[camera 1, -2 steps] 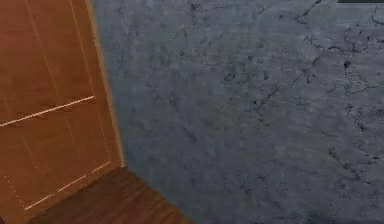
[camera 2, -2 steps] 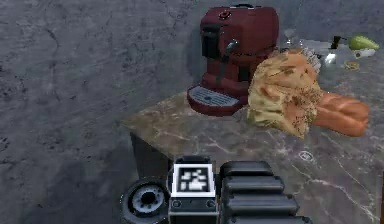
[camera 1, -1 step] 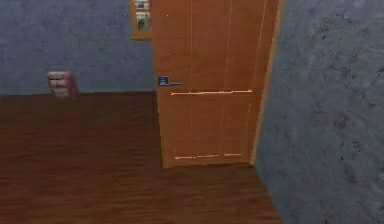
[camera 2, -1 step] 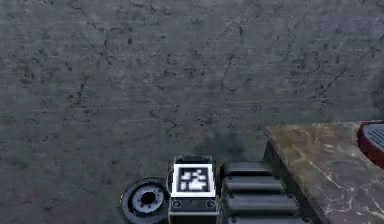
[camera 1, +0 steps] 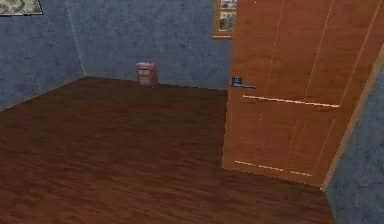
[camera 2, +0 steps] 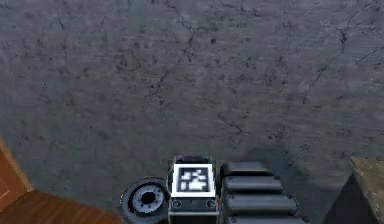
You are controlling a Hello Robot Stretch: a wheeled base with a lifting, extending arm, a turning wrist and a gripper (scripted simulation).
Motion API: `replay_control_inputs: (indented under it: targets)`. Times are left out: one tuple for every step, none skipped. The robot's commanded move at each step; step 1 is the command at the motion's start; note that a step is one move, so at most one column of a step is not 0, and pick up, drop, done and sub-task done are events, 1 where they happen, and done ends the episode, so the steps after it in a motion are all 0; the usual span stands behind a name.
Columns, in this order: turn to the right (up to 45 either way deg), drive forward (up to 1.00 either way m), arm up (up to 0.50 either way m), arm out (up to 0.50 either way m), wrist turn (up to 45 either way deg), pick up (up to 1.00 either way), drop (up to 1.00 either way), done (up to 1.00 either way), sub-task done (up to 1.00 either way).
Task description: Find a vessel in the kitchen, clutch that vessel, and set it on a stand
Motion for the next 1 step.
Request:
replay_control_inputs:
  targets:
    - [0.0, 0.10, 0.00, 0.00, 0.0, 0.00, 0.00, 0.00, 0.00]
